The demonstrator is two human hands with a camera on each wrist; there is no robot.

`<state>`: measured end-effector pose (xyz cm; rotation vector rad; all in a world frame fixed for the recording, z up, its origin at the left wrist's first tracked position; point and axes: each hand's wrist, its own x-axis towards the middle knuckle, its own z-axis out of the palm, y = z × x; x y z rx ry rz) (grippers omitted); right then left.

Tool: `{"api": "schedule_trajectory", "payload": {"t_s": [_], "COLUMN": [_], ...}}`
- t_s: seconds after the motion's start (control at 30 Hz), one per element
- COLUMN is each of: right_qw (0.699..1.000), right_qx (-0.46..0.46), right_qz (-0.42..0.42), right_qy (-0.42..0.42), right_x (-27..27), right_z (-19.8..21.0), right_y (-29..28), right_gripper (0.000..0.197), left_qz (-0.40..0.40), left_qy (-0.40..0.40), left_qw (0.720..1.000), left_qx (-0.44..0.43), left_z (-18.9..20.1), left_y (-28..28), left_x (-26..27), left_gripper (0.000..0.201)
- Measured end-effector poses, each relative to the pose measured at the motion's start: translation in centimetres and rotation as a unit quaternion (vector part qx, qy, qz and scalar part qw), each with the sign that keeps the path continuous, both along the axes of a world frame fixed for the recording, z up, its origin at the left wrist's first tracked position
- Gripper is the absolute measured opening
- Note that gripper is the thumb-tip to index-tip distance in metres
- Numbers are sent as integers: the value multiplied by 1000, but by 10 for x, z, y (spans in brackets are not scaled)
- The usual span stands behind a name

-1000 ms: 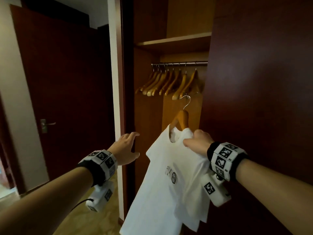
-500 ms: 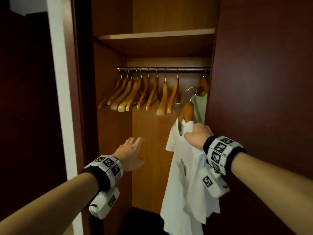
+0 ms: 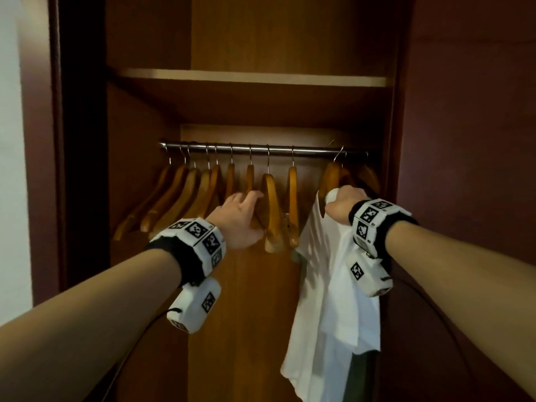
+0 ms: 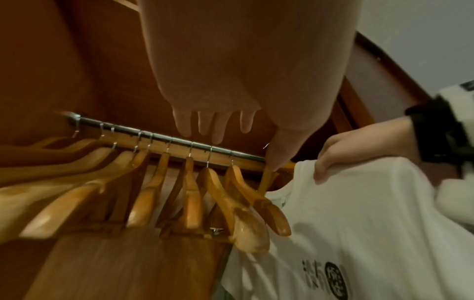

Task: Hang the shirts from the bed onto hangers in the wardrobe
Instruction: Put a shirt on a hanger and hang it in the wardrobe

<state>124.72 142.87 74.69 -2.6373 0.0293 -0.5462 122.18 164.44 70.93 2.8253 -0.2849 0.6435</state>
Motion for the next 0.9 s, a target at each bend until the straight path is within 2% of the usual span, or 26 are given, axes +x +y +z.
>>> {"api": "schedule_trajectory", "payload": {"t_s": [0.2,0.33,0.5,0.63,0.7,0.8,0.87,0.9], "right_qw": [1000,1000,998,997,992,980,983,987], "right_qx": [8,-6,-62,-64,-116,-177,-151,-134], "right_qz": [-15,-27,-18,-30,-53,-59,-10,1], "right_qy": [-2,0,18,19,18,-68,-103,-88], "right_x": [52,83,110,110,108,98,100,103], "right_z": [14,13,-15,-30,-32,-28,-27,-28], "right_y": [6,9,12,7,4,21,39,47], "right_gripper": [34,39,23,34,41,49,40,38], "left_qz": [-35,-61,-79,-69,-74,-98,-121,-131], "left_qy": [-1,-7,-12,7,17,10,11,18], "left_qw": [996,994,990,991,989,987,985,983], "left_qx": [80,93,117,113,124,130,126,130], "left_z": [6,6,3,5,-1,-15,-19,-19], "left_y": [-8,-17,-30,-35,-39,-45,-46,-45], "left_x": [57,95,127,148,157,167,170,171], "left_gripper": [85,80,69,68,70,66,64,64]}}
